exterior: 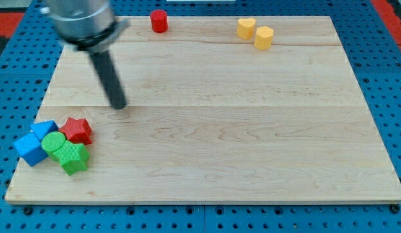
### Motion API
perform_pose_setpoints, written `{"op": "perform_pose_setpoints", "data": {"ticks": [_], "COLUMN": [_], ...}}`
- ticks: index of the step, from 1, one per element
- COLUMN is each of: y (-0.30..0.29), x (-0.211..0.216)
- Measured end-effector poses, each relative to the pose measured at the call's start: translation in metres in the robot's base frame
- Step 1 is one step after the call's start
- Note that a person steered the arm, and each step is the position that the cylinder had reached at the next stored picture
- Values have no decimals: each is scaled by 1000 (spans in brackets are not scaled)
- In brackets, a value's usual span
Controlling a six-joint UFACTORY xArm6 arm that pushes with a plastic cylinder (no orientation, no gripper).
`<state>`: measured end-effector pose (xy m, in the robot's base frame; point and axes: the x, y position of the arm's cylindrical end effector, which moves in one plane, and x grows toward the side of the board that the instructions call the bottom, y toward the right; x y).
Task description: Move the yellow hexagon to the center of the board
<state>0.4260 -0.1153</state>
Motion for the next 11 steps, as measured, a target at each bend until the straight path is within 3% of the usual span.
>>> {"op": "perform_pose_setpoints", "data": {"ticks": [3, 4, 5, 6, 8, 9, 11], "y": [308, 341, 277, 196, 179, 80, 70], "x": [-100, -159, -182, -167, -98, -60, -48]}}
